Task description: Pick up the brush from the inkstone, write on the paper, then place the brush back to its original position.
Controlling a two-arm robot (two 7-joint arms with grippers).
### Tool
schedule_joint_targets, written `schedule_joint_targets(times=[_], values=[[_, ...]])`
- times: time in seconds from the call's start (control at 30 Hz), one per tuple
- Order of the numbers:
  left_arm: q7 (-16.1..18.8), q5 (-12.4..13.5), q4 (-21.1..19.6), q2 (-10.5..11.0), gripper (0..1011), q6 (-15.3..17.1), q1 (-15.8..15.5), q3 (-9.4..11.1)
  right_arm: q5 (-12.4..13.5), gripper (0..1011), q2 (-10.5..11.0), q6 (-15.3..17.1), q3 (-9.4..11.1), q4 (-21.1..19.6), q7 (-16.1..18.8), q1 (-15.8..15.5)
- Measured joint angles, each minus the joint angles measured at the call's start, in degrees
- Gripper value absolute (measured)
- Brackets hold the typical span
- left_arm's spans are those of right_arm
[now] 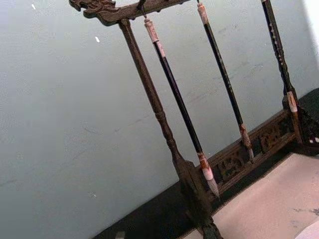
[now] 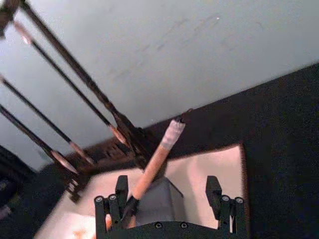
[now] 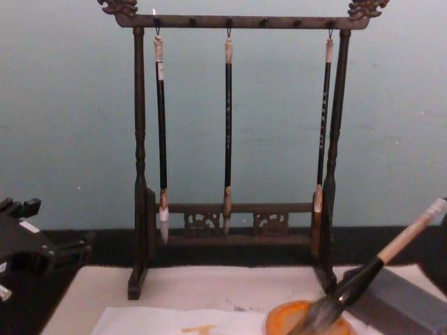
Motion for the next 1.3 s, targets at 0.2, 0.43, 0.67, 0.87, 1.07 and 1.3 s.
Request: schedule_joint_targets(times=[0.2, 0.43, 0.67, 0.87, 1.07, 1.3], values=[[0.0, 0.0, 0.0, 0.0, 1010, 0.0, 0.0, 0.0, 4.7, 1000, -1.5, 2.1, 0.6, 2.1, 1.2, 1.9], [0.0, 0.0, 0.0, 0.0, 1009, 0.0, 0.0, 0.0, 7.6, 1000, -3.4, 2.2, -0.1, 5.9, 1.9, 5.4], [0.0, 0.0, 0.0, 0.0, 1010, 0.0, 0.0, 0.0, 9.7, 1000, -5.2, 2.6, -1.6, 10.9, 2.7, 9.1], [0.0, 0.0, 0.0, 0.0, 1010, 0.0, 0.0, 0.0, 11.2, 1000, -6.4, 2.9, -2.3, 14.1, 2.1, 11.7], [0.0, 0.0, 0.0, 0.0, 1010, 0.0, 0.0, 0.0, 11.5, 1000, -6.9, 2.9, -3.0, 15.7, 0.5, 13.2], [0.0, 0.0, 0.0, 0.0, 1010, 0.0, 0.0, 0.0, 11.5, 1000, -6.8, 2.8, -2.9, 15.6, 0.6, 13.0]])
